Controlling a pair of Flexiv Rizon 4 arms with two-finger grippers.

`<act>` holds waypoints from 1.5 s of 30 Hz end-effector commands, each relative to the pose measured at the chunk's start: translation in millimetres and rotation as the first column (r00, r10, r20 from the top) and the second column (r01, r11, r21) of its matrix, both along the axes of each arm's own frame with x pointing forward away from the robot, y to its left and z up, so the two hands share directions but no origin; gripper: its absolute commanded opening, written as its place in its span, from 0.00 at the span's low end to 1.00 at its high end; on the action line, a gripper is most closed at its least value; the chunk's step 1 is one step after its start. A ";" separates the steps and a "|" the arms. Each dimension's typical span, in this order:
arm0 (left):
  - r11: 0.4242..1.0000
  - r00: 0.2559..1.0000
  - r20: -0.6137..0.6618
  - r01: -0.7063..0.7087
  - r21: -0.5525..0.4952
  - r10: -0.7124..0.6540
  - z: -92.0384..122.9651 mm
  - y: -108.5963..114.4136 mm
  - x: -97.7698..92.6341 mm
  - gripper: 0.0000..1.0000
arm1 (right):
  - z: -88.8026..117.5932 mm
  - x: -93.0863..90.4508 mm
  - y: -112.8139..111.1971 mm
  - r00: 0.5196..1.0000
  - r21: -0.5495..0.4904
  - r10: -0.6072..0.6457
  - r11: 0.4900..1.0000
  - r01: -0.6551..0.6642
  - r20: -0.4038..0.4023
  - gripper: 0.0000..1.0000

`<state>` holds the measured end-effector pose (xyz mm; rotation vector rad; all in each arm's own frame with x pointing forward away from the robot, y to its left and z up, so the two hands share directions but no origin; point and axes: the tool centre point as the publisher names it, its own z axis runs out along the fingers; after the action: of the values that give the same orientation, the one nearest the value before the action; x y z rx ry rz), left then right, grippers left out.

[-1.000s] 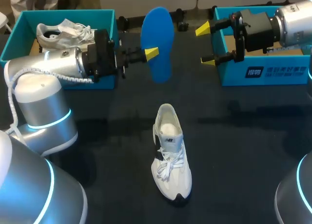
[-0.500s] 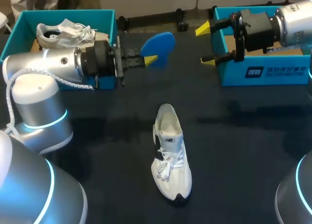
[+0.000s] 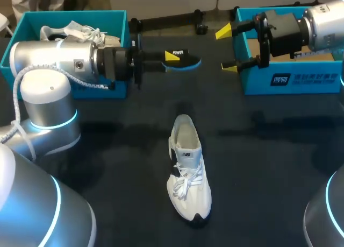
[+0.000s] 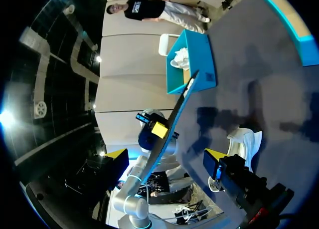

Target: Take the shoe out of the shoebox, open the shoe tongue, remove and reinsert the insole, then place the shoe into the shoebox

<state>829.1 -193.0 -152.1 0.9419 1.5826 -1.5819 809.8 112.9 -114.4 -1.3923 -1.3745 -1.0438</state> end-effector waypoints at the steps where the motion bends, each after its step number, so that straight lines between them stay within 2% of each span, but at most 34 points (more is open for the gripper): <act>1: 0.991 0.860 0.508 -0.016 0.130 -0.053 0.5 1.1 4.2 0.00 | -0.8 0.6 1.8 1.000 -0.001 0.000 1.000 0.000 0.001 1.00; 12: 0.988 0.828 0.561 -0.074 0.133 -0.014 3.2 -0.8 17.1 0.00 | -0.8 0.6 1.8 1.000 -0.001 0.000 1.000 0.000 0.001 1.00; 27: 0.986 0.840 0.542 -0.100 0.132 0.013 9.0 -6.0 31.2 0.00 | -0.8 0.6 1.8 1.000 -0.001 0.000 1.000 0.000 0.001 1.00; 36: 0.986 0.829 0.559 -0.093 0.137 0.001 17.3 -6.3 34.7 0.00 | -20.0 1.4 17.8 0.999 0.025 -0.009 1.000 0.007 0.049 1.00; 45: 0.984 0.834 0.551 -0.098 0.148 0.001 12.7 -10.2 41.9 0.00 | -19.1 6.4 35.8 0.997 0.000 0.012 1.000 -0.012 0.079 1.00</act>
<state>867.4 -198.9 -138.3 1.2951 1.3187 -1.0120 810.3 141.7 -134.6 -1.3493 -1.4263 -1.1173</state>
